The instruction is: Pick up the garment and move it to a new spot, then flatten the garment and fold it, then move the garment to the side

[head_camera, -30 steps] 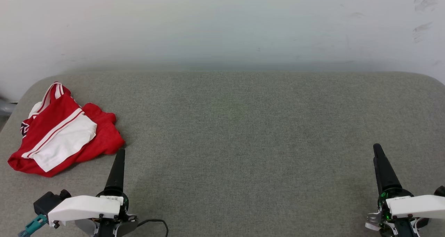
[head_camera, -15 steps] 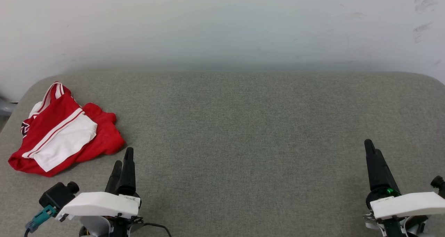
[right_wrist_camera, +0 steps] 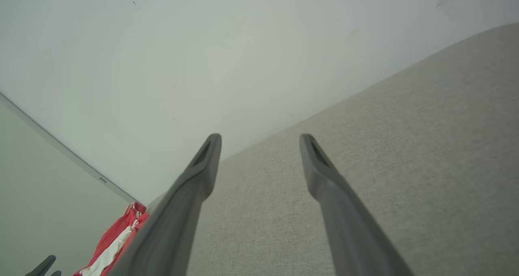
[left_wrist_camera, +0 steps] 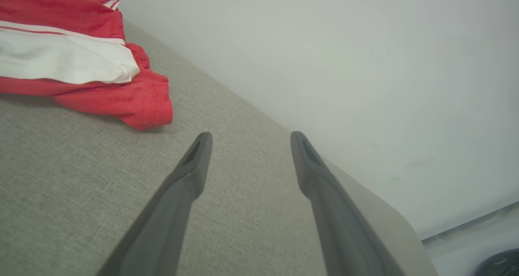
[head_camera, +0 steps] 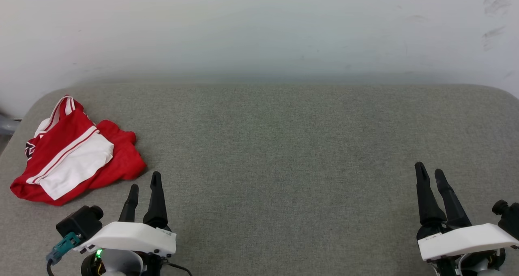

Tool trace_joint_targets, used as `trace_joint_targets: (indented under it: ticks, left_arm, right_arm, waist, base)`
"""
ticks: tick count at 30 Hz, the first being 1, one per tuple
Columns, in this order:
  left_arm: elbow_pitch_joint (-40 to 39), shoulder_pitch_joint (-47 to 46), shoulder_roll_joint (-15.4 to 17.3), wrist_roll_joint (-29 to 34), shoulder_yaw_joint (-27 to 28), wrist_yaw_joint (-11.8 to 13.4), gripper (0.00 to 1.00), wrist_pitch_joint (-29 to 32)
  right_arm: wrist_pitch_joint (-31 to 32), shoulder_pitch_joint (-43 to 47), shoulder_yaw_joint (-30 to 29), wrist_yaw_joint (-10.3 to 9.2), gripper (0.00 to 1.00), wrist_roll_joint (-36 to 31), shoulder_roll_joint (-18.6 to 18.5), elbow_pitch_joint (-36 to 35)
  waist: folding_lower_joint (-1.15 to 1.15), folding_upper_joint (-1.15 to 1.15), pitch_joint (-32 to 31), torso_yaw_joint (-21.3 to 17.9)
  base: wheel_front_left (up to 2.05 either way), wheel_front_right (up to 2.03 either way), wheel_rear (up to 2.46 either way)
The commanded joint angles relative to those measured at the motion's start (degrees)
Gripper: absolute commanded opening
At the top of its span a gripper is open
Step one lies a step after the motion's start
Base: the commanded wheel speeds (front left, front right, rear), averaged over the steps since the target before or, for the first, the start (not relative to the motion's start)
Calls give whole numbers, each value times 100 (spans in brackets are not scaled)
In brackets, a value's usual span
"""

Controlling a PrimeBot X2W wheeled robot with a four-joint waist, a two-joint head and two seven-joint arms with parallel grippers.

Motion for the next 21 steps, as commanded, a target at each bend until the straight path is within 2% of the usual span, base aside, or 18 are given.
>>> trace_joint_targets:
  ticks: [1, 21]
  left_arm:
    - [-98, 2, 70, 228, -61, 52, 100, -55]
    - [-199, 33, 381, 1613, -626, 606, 100, -376]
  right_arm:
    - [-68, -10, 20, -1, 100, -208, 1, -109]
    - [-391, 79, 107, -1, 100, -1716, 4, -168]
  waist:
    - [0, 0, 1, 2]
    - [0, 0, -15, 8]
  base:
    - [0, 0, 0]
    - [0, 0, 0]
